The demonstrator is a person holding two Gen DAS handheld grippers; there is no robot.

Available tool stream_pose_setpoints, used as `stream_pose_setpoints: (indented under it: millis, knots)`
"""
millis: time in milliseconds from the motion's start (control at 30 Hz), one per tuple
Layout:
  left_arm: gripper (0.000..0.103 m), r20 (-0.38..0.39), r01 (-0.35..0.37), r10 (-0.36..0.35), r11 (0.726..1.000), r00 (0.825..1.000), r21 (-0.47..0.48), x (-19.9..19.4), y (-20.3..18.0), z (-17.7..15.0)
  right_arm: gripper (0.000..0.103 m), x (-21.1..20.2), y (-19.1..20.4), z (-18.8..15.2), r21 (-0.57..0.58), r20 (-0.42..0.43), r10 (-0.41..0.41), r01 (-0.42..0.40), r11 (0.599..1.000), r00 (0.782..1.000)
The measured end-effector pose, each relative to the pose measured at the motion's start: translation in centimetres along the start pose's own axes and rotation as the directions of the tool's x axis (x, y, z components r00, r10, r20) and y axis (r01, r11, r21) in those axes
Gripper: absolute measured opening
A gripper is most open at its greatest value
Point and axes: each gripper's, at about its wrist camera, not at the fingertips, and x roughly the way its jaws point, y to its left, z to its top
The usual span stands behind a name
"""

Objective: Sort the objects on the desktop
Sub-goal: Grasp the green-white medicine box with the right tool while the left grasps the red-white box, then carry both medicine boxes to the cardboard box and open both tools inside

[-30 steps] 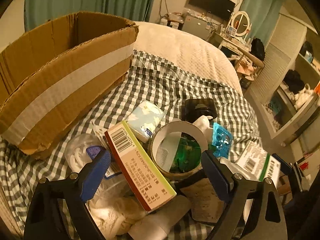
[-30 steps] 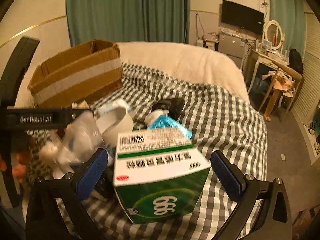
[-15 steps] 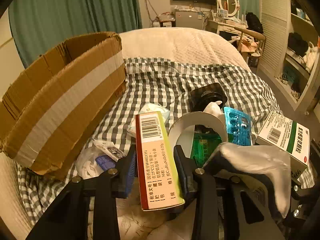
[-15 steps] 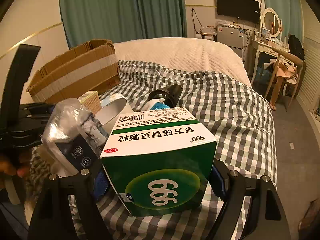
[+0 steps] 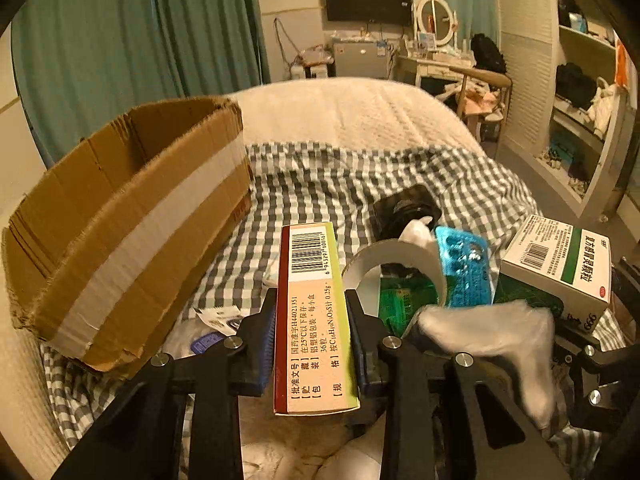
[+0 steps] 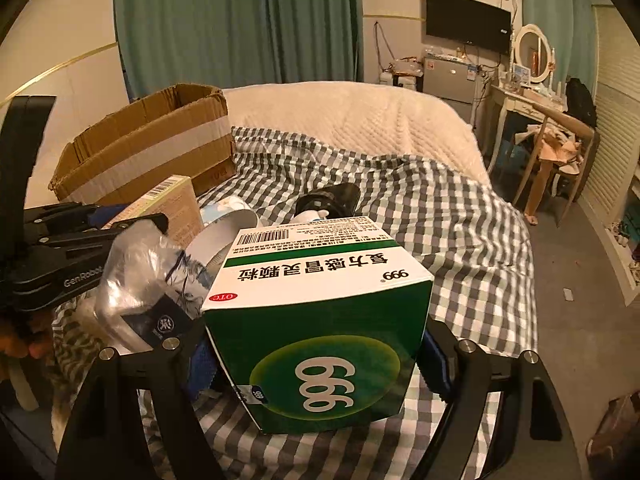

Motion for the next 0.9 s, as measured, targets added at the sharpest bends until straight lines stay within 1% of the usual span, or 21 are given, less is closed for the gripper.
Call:
stream_pose_setpoints:
  millis: [100, 167, 233, 333, 467, 633, 733, 800, 833, 900]
  knots:
    - [0.031, 0.037, 0.011, -0.010, 1.000, 0.999, -0.018, -1.4, 0.7, 0.4, 0.080, -1.5, 0.4, 0.3, 0.005, 0.018, -0.020, 0.020, 1.000, 1.000]
    - [0.031, 0.074, 0.011, -0.009, 0.999, 0.997, -0.033, -2.5, 1.5, 0.9, 0.080, -2.8, 0.7, 0.5, 0.012, 0.032, -0.028, 0.027, 1.000, 0.999]
    - [0.031, 0.100, 0.024, -0.018, 0.998, 0.995, -0.054, -3.3, 2.2, 1.3, 0.080, -4.2, 1.1, 0.7, 0.016, 0.045, -0.052, 0.051, 0.999, 0.998]
    - [0.031, 0.128, 0.064, -0.051, 0.993, 0.990, -0.101, -4.4, 3.7, 1.8, 0.080, -6.1, 1.6, 1.4, 0.029, 0.057, -0.079, 0.077, 0.997, 0.995]
    - [0.031, 0.166, 0.129, -0.104, 0.981, 0.981, -0.147, -6.0, 5.7, 2.5, 0.080, -8.4, 2.5, 2.4, 0.078, 0.081, -0.082, 0.076, 0.994, 0.993]
    - [0.031, 0.233, 0.168, -0.120, 0.966, 0.965, -0.199, -8.1, 8.1, 3.4, 0.080, -10.4, 5.0, 4.1, 0.136, 0.126, -0.041, 0.023, 0.990, 0.991]
    - [0.031, 0.278, 0.177, -0.110, 0.957, 0.954, -0.229, -9.5, 10.2, 4.1, 0.080, -11.2, 6.9, 6.2, 0.147, 0.154, -0.008, -0.015, 0.989, 0.988]
    - [0.031, 0.321, 0.199, -0.107, 0.942, 0.941, -0.271, -10.5, 12.3, 4.8, 0.080, -11.3, 8.7, 8.2, 0.136, 0.175, 0.016, -0.041, 0.990, 0.984]
    - [0.031, 0.342, 0.205, -0.097, 0.933, 0.935, -0.296, -10.9, 13.4, 5.2, 0.080, -11.2, 9.6, 9.2, 0.131, 0.186, 0.029, -0.054, 0.990, 0.982]
    - [0.031, 0.375, 0.187, -0.053, 0.925, 0.926, -0.330, -11.7, 15.9, 6.2, 0.080, -10.8, 11.5, 11.3, 0.122, 0.209, 0.054, -0.080, 0.989, 0.977]
